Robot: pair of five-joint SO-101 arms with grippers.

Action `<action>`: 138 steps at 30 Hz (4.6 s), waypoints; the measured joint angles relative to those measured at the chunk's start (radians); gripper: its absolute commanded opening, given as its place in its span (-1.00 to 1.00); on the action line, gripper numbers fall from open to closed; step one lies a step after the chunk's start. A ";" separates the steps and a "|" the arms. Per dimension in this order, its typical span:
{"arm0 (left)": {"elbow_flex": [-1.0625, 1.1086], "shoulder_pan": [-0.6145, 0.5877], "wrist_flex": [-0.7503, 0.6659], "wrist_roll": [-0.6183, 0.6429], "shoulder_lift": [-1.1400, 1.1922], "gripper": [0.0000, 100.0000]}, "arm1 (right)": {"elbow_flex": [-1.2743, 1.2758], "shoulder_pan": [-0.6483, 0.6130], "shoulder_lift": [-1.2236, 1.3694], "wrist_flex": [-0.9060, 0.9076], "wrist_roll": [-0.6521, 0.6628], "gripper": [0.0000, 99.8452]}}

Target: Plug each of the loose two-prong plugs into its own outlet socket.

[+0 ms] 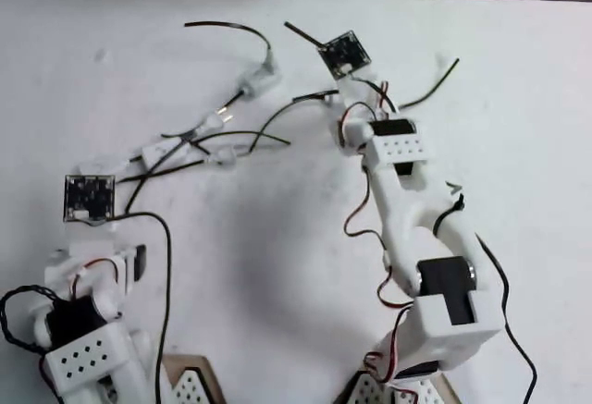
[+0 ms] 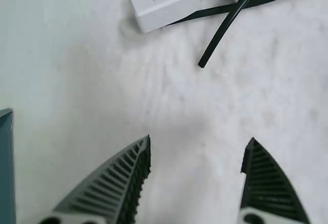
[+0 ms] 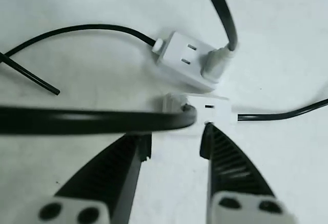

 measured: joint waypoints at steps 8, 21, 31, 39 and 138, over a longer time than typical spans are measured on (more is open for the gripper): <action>0.005 0.000 -0.002 0.000 0.000 -0.42 | -0.009 0.003 0.075 -0.135 0.002 -0.83; 0.005 0.000 -0.002 0.000 0.000 -0.42 | -0.081 0.055 0.157 -0.103 0.002 -0.65; 0.005 0.048 -0.002 0.000 0.000 -0.42 | -0.080 -0.043 -0.201 0.293 -0.141 -0.57; -0.066 0.061 0.037 0.003 0.000 -0.42 | -0.080 -0.144 -0.450 0.583 -0.141 -0.72; 0.032 -0.055 0.023 0.003 0.000 -0.43 | -0.621 -0.443 0.500 0.959 0.446 -0.96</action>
